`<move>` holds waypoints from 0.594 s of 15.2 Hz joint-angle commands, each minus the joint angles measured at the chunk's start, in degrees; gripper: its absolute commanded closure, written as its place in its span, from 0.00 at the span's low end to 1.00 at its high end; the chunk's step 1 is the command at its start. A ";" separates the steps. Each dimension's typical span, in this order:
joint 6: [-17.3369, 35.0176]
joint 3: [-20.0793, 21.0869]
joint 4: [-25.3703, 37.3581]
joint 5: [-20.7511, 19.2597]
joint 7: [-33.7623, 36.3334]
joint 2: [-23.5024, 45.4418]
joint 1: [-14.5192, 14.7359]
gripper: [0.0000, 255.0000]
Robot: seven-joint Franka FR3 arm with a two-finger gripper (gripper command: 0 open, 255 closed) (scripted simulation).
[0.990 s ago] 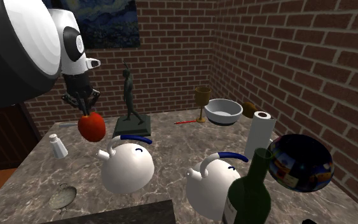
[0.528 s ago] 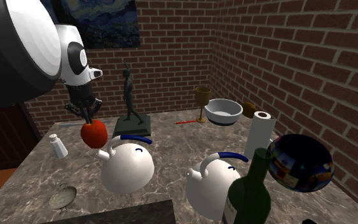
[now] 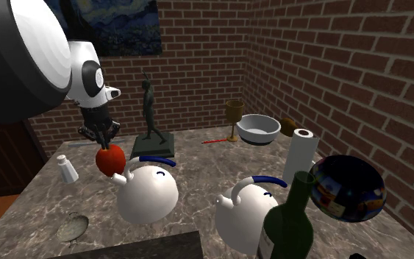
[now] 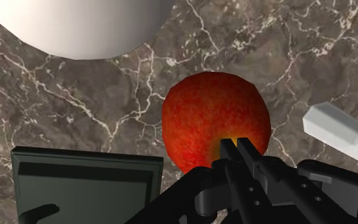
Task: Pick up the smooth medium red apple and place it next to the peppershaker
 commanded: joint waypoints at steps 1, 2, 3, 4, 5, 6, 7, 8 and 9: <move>0.07 0.00 -0.04 0.01 0.00 0.00 0.00 1.00; 0.07 0.00 -0.04 0.01 0.00 0.00 0.00 1.00; 0.07 0.00 -0.04 0.01 0.00 0.00 0.00 1.00; 0.07 0.00 -0.04 0.01 0.00 0.00 0.00 1.00; 0.07 0.00 -0.04 0.01 0.00 0.00 0.00 0.00; 0.07 0.00 -0.04 0.01 0.00 0.00 0.00 0.00; 0.07 0.00 -0.04 0.01 0.00 0.00 0.00 0.00; 0.07 0.00 -0.04 0.01 0.00 0.00 0.00 0.00; 0.07 0.00 -0.04 0.01 0.00 0.00 0.00 0.00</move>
